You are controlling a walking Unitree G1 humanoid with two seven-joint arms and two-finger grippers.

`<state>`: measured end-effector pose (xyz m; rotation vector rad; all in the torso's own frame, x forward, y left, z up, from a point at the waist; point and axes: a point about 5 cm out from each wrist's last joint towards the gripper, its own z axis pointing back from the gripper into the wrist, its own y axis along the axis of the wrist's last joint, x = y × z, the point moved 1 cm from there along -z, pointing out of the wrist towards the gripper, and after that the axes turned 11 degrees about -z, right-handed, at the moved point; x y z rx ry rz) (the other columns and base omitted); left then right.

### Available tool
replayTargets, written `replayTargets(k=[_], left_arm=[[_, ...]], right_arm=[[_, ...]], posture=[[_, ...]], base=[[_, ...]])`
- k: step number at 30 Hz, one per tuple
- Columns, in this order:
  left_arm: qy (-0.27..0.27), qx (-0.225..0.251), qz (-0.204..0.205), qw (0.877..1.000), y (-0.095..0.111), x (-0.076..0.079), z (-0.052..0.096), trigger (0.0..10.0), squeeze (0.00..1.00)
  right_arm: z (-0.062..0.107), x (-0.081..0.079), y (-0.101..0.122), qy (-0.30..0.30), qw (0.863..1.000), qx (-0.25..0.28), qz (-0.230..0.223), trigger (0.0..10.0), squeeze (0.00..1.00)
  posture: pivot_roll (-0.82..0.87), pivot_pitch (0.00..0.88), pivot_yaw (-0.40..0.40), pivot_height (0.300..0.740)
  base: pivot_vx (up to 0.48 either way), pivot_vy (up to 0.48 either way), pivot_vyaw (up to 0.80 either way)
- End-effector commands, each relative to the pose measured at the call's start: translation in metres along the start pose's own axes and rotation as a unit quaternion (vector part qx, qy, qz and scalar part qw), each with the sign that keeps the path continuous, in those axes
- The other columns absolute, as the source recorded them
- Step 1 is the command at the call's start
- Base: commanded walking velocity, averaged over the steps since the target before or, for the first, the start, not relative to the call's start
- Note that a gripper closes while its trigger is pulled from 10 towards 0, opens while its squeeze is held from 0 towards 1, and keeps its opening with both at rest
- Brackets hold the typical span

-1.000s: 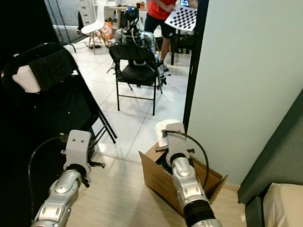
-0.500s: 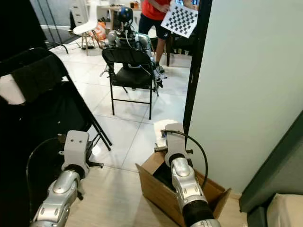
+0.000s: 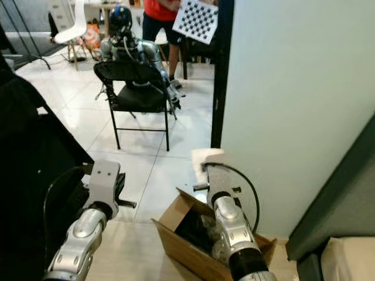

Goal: Clean up the room

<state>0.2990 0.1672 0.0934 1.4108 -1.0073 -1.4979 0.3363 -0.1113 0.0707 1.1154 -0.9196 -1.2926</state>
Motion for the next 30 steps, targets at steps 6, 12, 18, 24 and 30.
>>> replayTargets(k=[6, 12, 18, 24, 30], left_arm=[[-0.004, -0.032, -0.021, 0.999, -0.015, -0.005, 0.003, 10.0, 0.0], [-0.02, -0.056, -0.053, 0.997, -0.029, -0.014, 0.003, 10.0, 0.0], [-0.09, -0.026, -0.099, 0.991, -0.023, -0.008, 0.006, 10.0, 0.0], [-0.106, 0.027, -0.119, 0.987, -0.006, -0.018, 0.018, 10.0, 0.0], [-0.162, 0.086, -0.148, 0.972, 0.017, -0.018, 0.032, 10.0, 0.0]], right_arm=[[-0.001, 0.0, -0.008, 0.008, 0.998, -0.041, 0.047, 10.0, 0.0], [-0.022, -0.001, -0.005, 0.072, 0.977, -0.146, 0.139, 10.0, 0.0], [-0.03, 0.003, -0.002, 0.087, 0.956, -0.175, 0.22, 10.0, 0.0], [-0.031, 0.007, -0.001, 0.088, 0.948, -0.18, 0.249, 10.0, 0.0], [-0.031, 0.012, -0.002, 0.083, 0.942, -0.18, 0.272, 10.0, 0.0]], posture=[[0.0, 0.016, 0.026, 0.727], [-0.02, 0.084, 0.014, 0.727], [0.0, 0.276, -0.048, 0.727], [0.02, 0.398, -0.082, 0.727], [0.07, 0.489, -0.088, 0.727]], base=[[0.0, 0.0, 0.0], [0.0, 0.0, 0.0], [0.0, 0.0, 0.0], [0.0, 0.0, 0.0], [0.0, 0.0, 0.0]])
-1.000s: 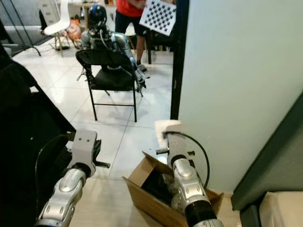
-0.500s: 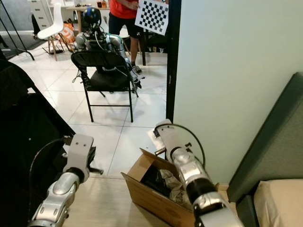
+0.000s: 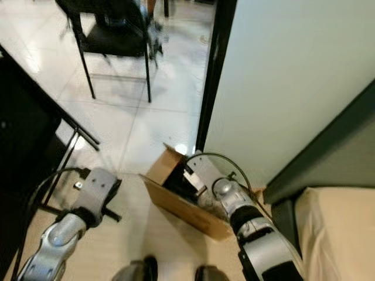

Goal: Clean up the room

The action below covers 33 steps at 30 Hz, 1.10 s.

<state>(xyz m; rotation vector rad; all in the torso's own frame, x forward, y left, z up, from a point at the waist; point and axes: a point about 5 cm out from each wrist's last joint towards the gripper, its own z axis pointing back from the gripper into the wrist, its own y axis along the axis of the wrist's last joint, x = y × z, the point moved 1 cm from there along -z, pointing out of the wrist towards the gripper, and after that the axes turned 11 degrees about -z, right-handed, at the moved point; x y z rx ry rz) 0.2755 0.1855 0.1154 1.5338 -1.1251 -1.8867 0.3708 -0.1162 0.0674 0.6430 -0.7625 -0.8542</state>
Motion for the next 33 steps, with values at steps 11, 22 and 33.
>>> replayTargets(k=[11, 22, 33], left_arm=[[-0.181, 0.103, -0.004, 0.978, 0.046, 0.025, 0.019, 10.0, 0.0], [-0.262, 0.066, -0.071, 0.96, 0.027, 0.033, 0.039, 10.0, 0.0], [-0.27, 0.057, -0.078, 0.958, 0.027, 0.03, 0.041, 10.0, 0.0]], right_arm=[[-0.001, 0.001, -0.016, -0.023, 0.999, -0.025, 0.018, 10.0, 0.0], [0.0, 0.01, -0.019, -0.05, 0.998, -0.03, 0.0, 10.0, 0.0], [0.001, 0.011, -0.024, -0.047, 0.998, -0.041, -0.01, 10.0, 0.26]], posture=[[0.13, 0.531, -0.064, 0.727], [0.13, 0.54, -0.064, 0.727], [0.13, 0.542, -0.069, 0.727]], base=[[0.0, 0.0, 0.0], [0.0, 0.0, 0.0], [0.0, 0.0, 0.0]])
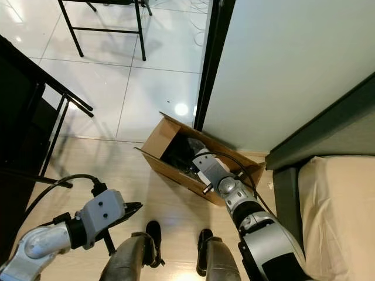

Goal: Clean up the room

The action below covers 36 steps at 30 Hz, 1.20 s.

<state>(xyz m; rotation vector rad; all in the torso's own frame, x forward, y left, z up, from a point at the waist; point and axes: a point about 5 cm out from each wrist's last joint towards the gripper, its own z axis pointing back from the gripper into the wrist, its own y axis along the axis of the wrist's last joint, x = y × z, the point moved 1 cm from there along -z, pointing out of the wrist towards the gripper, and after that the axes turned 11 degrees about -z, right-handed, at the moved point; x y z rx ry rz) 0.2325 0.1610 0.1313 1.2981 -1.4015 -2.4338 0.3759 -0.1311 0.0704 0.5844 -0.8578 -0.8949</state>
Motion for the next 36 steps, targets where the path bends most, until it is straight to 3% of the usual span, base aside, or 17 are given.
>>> replayTargets(k=[1, 2, 3, 7, 8, 9, 16, 25, 27, 28, 29, 30, 31, 33, 34, 35, 36], left_arm=[[-0.026, -0.01, 0.01, 1.0, -0.003, 0.012, 0.002, 10.0, 0.0], [-0.028, -0.01, 0.01, 1.0, -0.003, 0.012, 0.002, 10.0, 0.0], [-0.03, -0.01, 0.009, 0.999, -0.003, 0.013, 0.002, 10.0, 0.0], [-0.031, -0.01, 0.008, 0.999, -0.003, 0.013, 0.003, 10.0, 0.0], [-0.031, -0.011, 0.007, 0.999, -0.003, 0.013, 0.003, 10.0, 0.0], [-0.031, -0.012, 0.006, 0.999, -0.004, 0.013, 0.004, 10.0, 0.0], [-0.029, -0.017, 0.005, 0.999, -0.006, 0.013, 0.005, 10.0, 0.0], [0.036, -0.059, 0.012, 0.998, -0.022, -0.005, 0.0, 10.0, 0.0], [0.086, -0.099, 0.06, 0.99, -0.035, -0.011, -0.006, 10.0, 0.0], [0.144, -0.115, 0.128, 0.975, -0.041, -0.014, -0.012, 10.0, 0.0], [0.144, -0.115, 0.128, 0.975, -0.041, -0.014, -0.012, 10.0, 0.0], [0.182, -0.136, 0.176, 0.958, -0.047, -0.014, -0.015, 10.0, 0.0], [0.182, -0.136, 0.176, 0.958, -0.047, -0.014, -0.015, 10.0, 0.0], [0.237, -0.177, 0.219, 0.93, -0.06, -0.009, -0.02, 10.0, 0.0], [0.237, -0.177, 0.219, 0.93, -0.06, -0.009, -0.02, 10.0, 0.0], [0.27, -0.197, 0.231, 0.914, -0.067, -0.006, -0.018, 10.0, 0.0], [0.27, -0.197, 0.231, 0.914, -0.067, -0.006, -0.018, 10.0, 0.0]], right_arm=[[0.0, -0.005, -0.021, 0.009, 0.999, -0.035, -0.011, 10.0, 0.26], [0.0, -0.005, -0.021, 0.01, 0.999, -0.036, -0.012, 10.0, 0.76], [0.0, -0.005, -0.021, 0.011, 0.999, -0.037, -0.012, 10.0, 1.0], [0.0, -0.005, -0.021, 0.007, 0.999, -0.037, -0.007, 10.0, 1.0], [0.0, -0.004, -0.02, 0.004, 0.999, -0.037, -0.002, 10.0, 0.88], [0.0, -0.003, -0.02, 0.001, 0.999, -0.036, 0.001, 10.0, 0.0], [0.0, -0.002, -0.019, 0.0, 0.999, -0.035, 0.003, 10.0, 0.0], [0.0, -0.001, -0.006, -0.003, 0.999, -0.023, -0.035, 10.0, 0.0], [0.0, -0.002, 0.003, 0.002, 0.995, -0.011, -0.097, 10.0, 0.0], [0.0, -0.002, 0.015, 0.007, 0.989, 0.01, -0.145, 10.0, 0.0], [0.0, -0.002, 0.015, 0.007, 0.989, 0.01, -0.145, 10.0, 0.0], [0.0, -0.002, 0.024, 0.012, 0.984, 0.028, -0.176, 10.0, 0.0], [0.0, -0.002, 0.024, 0.012, 0.984, 0.028, -0.176, 10.0, 0.0], [0.002, -0.002, 0.04, 0.015, 0.975, 0.07, -0.208, 10.0, 0.0], [0.002, -0.002, 0.04, 0.015, 0.975, 0.07, -0.208, 10.0, 0.0], [0.003, -0.004, 0.043, 0.013, 0.972, 0.093, -0.215, 10.0, 0.0], [0.003, -0.004, 0.043, 0.013, 0.972, 0.093, -0.215, 10.0, 0.0]], posture=[[0.13, 0.542, -0.069, 0.727], [0.13, 0.542, -0.069, 0.727], [0.13, 0.542, -0.069, 0.727], [0.13, 0.543, -0.07, 0.727], [0.13, 0.545, -0.072, 0.727], [0.13, 0.545, -0.074, 0.727], [0.13, 0.542, -0.079, 0.727], [0.1, 0.467, -0.078, 0.727], [0.08, 0.416, -0.074, 0.727], [0.06, 0.345, -0.065, 0.727], [0.06, 0.345, -0.065, 0.727], [0.05, 0.334, -0.063, 0.727], [0.05, 0.334, -0.063, 0.727], [0.01, 0.261, -0.033, 0.727], [0.01, 0.261, -0.033, 0.727], [-0.02, 0.207, -0.021, 0.727], [-0.02, 0.207, -0.021, 0.727]], base=[[0.0, 0.0, 0.0], [0.0, 0.0, 0.0], [0.0, 0.0, 0.0], [0.0, 0.0, 0.0], [0.0, 0.0, 0.0], [0.0, 0.0, 0.0], [0.0, 0.0, 0.0], [0.0, 0.0, 0.0], [0.0, 0.0, 0.0], [0.0, 0.0, 0.0], [0.0, 0.0, 0.0], [0.0, 0.0, 0.0], [0.0, 0.0, 0.0], [0.0, 0.0, 0.0], [0.0, 0.0, 0.0], [0.0, 0.0, 0.0], [0.0, 0.0, 0.0]])
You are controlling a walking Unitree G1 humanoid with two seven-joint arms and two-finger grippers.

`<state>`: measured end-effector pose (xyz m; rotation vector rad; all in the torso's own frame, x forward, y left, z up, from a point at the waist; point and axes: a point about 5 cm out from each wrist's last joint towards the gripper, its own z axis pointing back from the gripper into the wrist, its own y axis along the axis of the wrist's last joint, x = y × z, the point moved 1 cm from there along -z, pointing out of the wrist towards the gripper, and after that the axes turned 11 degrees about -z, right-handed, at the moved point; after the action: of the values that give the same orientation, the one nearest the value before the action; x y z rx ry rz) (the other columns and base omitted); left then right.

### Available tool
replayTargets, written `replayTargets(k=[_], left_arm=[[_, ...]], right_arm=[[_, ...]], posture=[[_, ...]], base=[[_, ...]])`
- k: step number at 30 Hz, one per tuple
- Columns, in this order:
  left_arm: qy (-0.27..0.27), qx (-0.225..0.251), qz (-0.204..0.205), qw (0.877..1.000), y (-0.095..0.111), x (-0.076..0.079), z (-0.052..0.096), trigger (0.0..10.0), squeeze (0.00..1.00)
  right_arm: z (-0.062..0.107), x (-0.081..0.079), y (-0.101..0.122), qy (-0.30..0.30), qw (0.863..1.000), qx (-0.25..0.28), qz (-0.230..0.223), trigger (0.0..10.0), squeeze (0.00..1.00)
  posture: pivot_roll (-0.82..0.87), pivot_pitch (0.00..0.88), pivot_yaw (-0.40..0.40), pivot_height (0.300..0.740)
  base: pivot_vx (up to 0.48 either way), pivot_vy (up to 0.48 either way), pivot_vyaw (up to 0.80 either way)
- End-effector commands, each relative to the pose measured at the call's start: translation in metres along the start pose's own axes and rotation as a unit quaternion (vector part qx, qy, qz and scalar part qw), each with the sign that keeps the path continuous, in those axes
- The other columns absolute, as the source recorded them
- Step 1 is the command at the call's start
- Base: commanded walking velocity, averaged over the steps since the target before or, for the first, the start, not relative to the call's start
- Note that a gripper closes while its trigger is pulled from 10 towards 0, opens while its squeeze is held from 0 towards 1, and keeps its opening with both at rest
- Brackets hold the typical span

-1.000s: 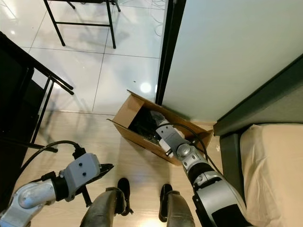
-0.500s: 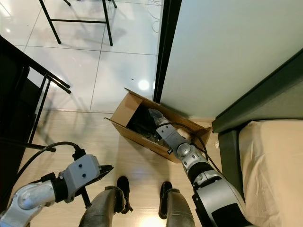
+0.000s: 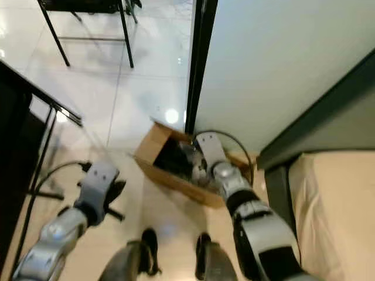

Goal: Clean up the room

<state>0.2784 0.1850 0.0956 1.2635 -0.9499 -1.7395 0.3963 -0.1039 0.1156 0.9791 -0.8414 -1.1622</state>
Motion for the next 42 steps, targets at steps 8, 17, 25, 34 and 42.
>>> replayTargets(k=[8, 17, 25, 34, 42], left_arm=[[0.089, -0.056, 0.056, 0.993, -0.025, 0.004, 0.006, 10.0, 0.0], [0.107, -0.049, 0.044, 0.992, -0.019, 0.006, 0.0, 10.0, 0.0], [0.119, -0.051, 0.038, 0.991, -0.02, 0.012, 0.001, 10.0, 0.0], [0.127, -0.06, 0.046, 0.989, -0.022, 0.016, 0.002, 10.0, 0.0], [0.142, -0.075, 0.052, 0.986, -0.028, 0.013, 0.011, 10.0, 0.0]], right_arm=[[0.034, -0.008, -0.027, -0.013, 0.995, 0.086, -0.044, 10.0, 0.0], [0.057, 0.009, -0.066, -0.057, 0.993, 0.095, -0.035, 10.0, 0.0], [0.067, 0.009, -0.065, -0.063, 0.994, 0.085, -0.036, 10.0, 0.0], [0.066, 0.005, -0.063, -0.049, 0.995, 0.075, -0.033, 10.0, 0.0], [0.063, 0.006, -0.068, -0.034, 0.998, 0.044, -0.03, 10.0, 0.0]], posture=[[-0.03, 0.157, -0.025, 0.727], [-0.04, 0.136, -0.003, 0.727], [-0.04, 0.139, -0.014, 0.727], [-0.03, 0.154, -0.038, 0.727], [-0.01, 0.172, -0.067, 0.727]], base=[[0.0, 0.0, 0.0], [0.0, 0.0, 0.0], [0.0, 0.0, 0.0], [0.0, 0.0, 0.0], [0.0, 0.0, 0.0]])
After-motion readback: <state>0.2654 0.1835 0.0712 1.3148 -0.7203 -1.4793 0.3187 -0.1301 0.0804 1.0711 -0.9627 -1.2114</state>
